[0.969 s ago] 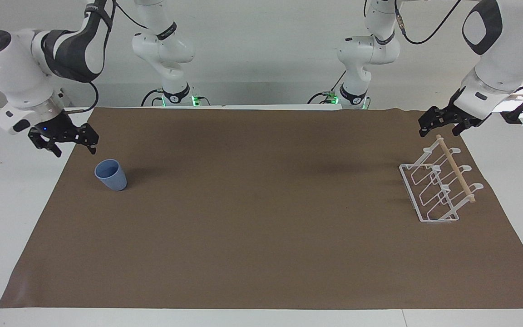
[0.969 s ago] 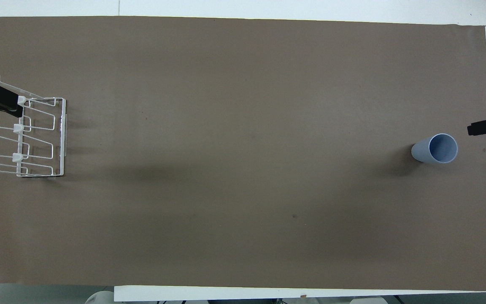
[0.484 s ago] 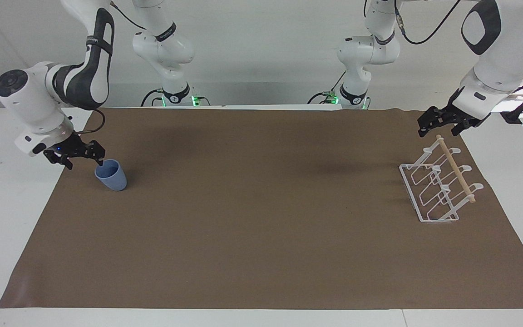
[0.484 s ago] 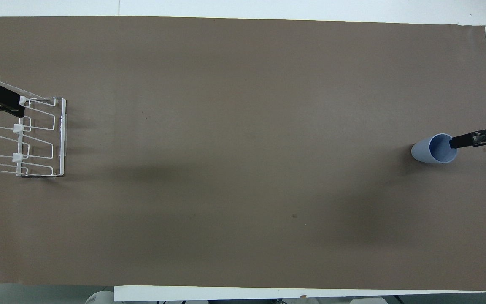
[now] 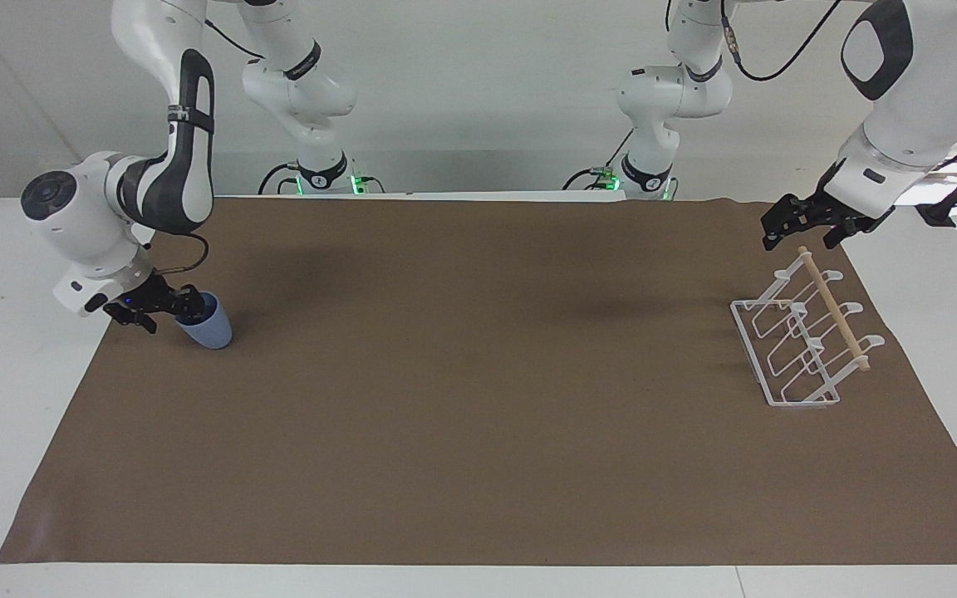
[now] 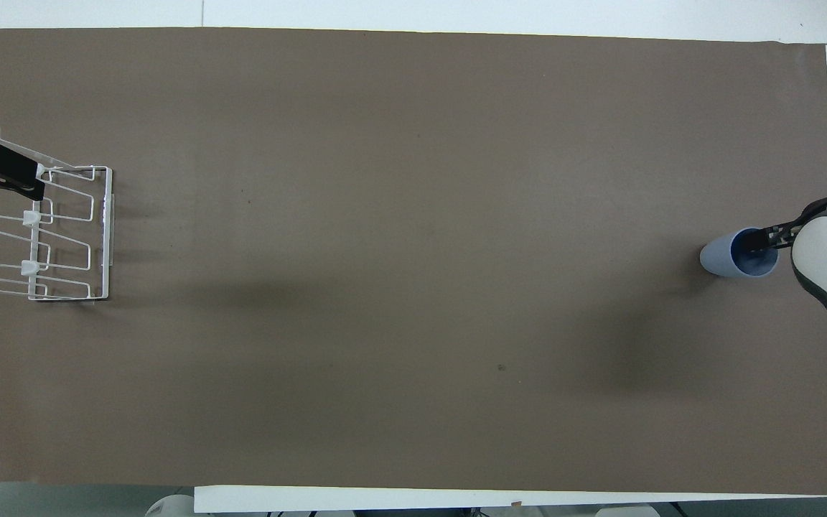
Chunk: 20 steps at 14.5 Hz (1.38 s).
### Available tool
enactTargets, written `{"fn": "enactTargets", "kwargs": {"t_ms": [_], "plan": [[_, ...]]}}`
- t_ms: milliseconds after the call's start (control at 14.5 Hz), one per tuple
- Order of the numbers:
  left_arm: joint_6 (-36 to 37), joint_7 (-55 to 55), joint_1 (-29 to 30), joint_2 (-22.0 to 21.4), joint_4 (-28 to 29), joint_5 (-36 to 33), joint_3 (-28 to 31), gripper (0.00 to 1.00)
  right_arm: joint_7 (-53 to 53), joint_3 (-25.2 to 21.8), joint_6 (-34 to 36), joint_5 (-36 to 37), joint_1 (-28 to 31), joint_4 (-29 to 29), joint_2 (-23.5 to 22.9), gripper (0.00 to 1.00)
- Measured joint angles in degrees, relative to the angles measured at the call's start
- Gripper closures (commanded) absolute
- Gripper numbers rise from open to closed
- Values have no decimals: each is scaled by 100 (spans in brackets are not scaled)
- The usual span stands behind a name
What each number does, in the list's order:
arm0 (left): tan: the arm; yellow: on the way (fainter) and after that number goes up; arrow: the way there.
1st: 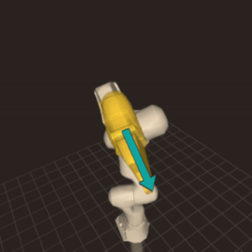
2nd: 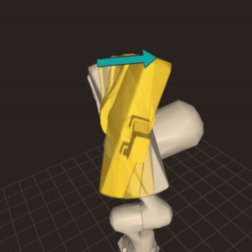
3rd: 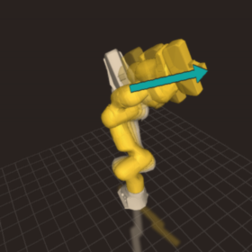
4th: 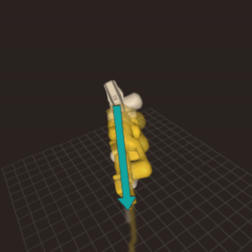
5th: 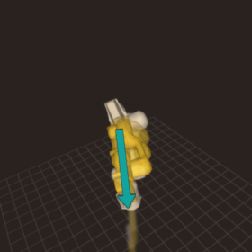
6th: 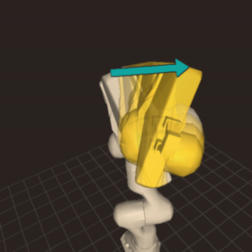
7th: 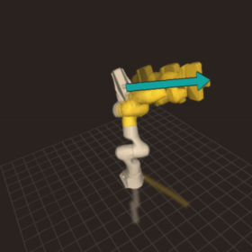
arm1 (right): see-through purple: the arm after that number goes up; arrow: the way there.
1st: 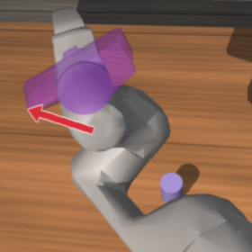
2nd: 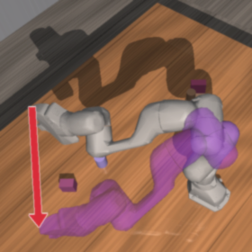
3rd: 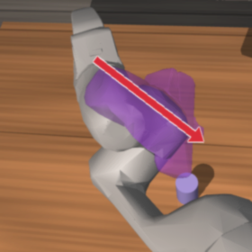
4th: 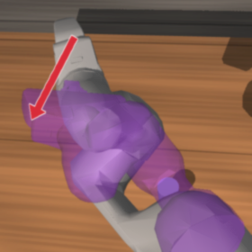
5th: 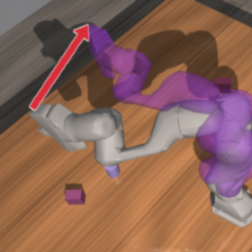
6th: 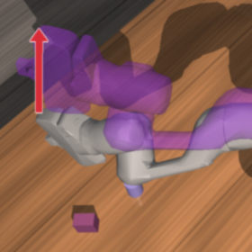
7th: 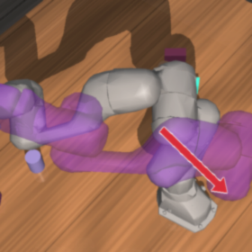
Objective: Hang cup on cup holder
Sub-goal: 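Lower the right gripper into the blue cup and grasp its rim, then lift the blue cup with the right gripper toward the left gripper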
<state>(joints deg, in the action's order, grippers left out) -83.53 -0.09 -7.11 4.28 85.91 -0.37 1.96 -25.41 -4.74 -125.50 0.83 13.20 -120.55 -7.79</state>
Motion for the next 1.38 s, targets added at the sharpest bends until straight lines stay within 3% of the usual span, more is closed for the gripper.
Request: {"fn": "enactTargets", "kwargs": {"t_ms": [277, 484, 692, 899, 1038, 1384], "plan": [[88, 0, 2, -3, 2, 0, 3, 0, 0, -3, -63, -11, -1, -122, -19, 97], [116, 37, 13, -34, 47, -2, 17, 0, -16, 16, 50, -14, -8, -35, -28, 100], [116, 488, 17, -88, 180, -4, 27, 0, -497, 87, 963, -71, -12, 569, -28, 100], [116, 919, 7, -222, 478, 3, 9, 0, -751, 259, 2327, -1387, -35, 1286, 55, 99], [116, 1493, -3, -325, 641, 230, -26, 0, -778, 296, 2846, -2421, -155, 1383, 135, 99], [129, 3839, 7, -420, 671, 1446, -18, 0, -638, 331, 3142, -4561, -847, 1306, 137, 98]]}}
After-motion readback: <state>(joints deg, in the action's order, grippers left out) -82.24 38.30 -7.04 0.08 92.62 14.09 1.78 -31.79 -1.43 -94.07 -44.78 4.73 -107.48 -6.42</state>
